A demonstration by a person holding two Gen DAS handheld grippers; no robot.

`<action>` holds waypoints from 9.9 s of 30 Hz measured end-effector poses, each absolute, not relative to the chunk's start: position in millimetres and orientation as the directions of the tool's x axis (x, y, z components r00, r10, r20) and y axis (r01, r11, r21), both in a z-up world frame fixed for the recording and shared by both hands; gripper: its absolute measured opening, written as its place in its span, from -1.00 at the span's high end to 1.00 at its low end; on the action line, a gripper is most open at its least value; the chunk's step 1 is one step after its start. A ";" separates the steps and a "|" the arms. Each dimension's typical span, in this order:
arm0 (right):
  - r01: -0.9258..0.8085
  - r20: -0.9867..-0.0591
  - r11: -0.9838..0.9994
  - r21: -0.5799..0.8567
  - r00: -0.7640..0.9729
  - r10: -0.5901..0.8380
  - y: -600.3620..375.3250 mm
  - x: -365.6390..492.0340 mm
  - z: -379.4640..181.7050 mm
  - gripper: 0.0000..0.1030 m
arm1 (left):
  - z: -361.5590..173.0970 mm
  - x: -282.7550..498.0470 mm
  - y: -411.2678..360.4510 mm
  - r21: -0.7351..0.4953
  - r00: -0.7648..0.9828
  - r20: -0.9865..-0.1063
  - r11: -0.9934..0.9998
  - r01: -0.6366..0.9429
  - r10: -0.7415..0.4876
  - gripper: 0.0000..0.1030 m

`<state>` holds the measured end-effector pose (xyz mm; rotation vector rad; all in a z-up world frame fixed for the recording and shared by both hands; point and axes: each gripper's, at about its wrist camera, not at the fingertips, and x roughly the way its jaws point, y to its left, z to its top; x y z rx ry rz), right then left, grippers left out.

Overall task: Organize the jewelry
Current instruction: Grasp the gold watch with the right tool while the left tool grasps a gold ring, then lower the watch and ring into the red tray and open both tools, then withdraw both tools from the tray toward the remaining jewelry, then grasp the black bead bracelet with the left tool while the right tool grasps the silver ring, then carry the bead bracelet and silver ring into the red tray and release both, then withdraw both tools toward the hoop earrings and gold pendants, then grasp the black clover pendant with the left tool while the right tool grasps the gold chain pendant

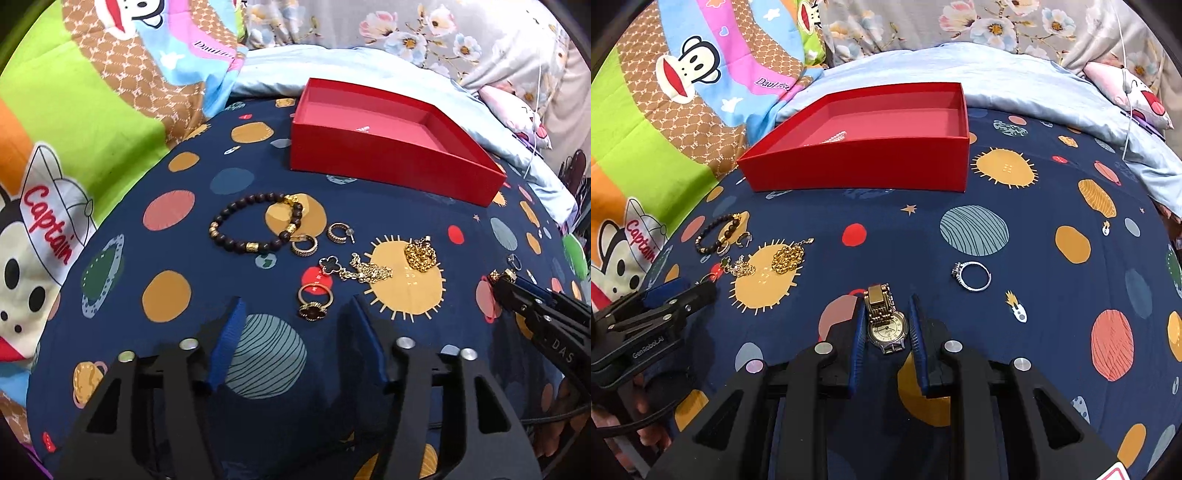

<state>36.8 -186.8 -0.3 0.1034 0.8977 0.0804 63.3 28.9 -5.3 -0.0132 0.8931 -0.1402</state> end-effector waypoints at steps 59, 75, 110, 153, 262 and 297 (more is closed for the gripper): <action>-0.095 -0.676 0.982 0.165 0.714 0.183 -174.9 191.6 66.5 0.57 | 46.6 231.4 -28.9 -0.146 0.628 -0.743 0.972 0.185 -0.232 0.35; -0.058 -0.658 0.983 0.175 0.736 0.161 -197.8 82.3 61.0 0.07 | 57.1 162.8 6.0 -0.180 0.690 -0.692 0.976 0.120 -0.213 -0.53; 0.075 -0.766 0.990 0.119 0.641 0.044 -224.5 12.4 3.0 0.07 | 0.4 60.6 44.3 -0.105 0.627 -0.770 0.993 0.052 -0.114 -0.53; 0.082 -0.763 0.989 0.121 0.645 0.040 -231.0 49.1 7.5 0.48 | 37.8 86.6 30.8 -0.200 0.645 -0.727 0.971 0.132 -0.238 0.86; -0.069 -0.745 0.969 0.237 0.627 0.227 -185.5 17.4 6.4 0.45 | 2.8 71.9 21.4 -0.160 0.623 -0.756 0.980 0.121 -0.200 -0.36; -0.171 -0.764 0.957 0.234 0.577 0.290 -147.5 69.8 9.3 0.29 | -2.1 77.3 18.4 -0.154 0.593 -0.775 0.975 0.157 -0.218 0.76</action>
